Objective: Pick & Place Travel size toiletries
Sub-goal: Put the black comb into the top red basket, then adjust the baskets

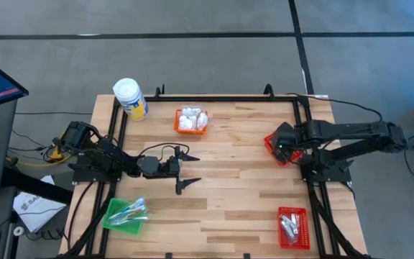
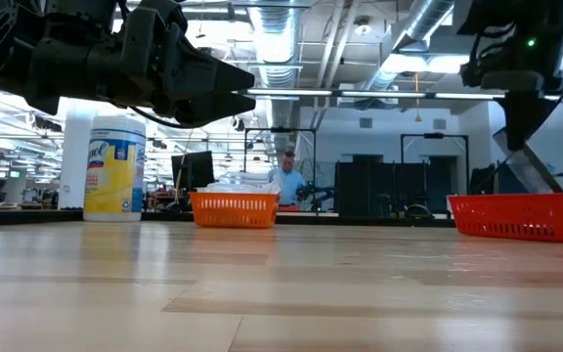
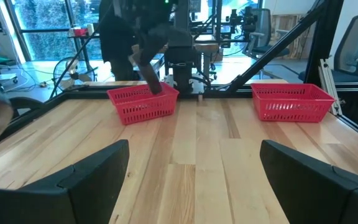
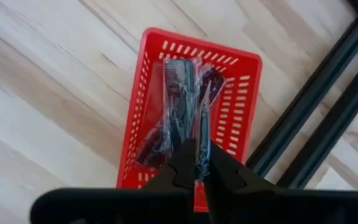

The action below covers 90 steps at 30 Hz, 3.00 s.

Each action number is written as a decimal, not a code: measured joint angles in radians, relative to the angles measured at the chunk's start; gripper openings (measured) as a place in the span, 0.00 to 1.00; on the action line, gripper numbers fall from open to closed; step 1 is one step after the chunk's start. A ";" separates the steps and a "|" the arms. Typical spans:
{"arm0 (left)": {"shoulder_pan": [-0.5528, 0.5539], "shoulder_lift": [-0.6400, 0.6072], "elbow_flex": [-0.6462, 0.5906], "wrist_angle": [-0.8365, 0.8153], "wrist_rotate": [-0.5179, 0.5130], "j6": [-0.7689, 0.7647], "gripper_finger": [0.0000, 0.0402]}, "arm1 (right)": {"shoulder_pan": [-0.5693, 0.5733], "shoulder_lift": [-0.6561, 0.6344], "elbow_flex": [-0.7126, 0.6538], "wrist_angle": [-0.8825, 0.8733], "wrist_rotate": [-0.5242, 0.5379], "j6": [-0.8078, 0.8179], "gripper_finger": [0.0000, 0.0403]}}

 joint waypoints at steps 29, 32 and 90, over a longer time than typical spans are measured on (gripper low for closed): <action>0.003 0.000 0.000 0.000 0.004 0.000 0.89 | -0.176 0.196 -0.090 0.116 -0.124 -0.191 0.10; 0.003 0.000 0.000 0.000 0.004 0.000 0.89 | -0.176 0.194 -0.090 0.117 -0.104 -0.191 0.14; 0.005 0.000 0.000 -0.007 0.002 -0.007 0.89 | 0.202 0.434 -0.083 0.264 -0.318 -0.103 0.00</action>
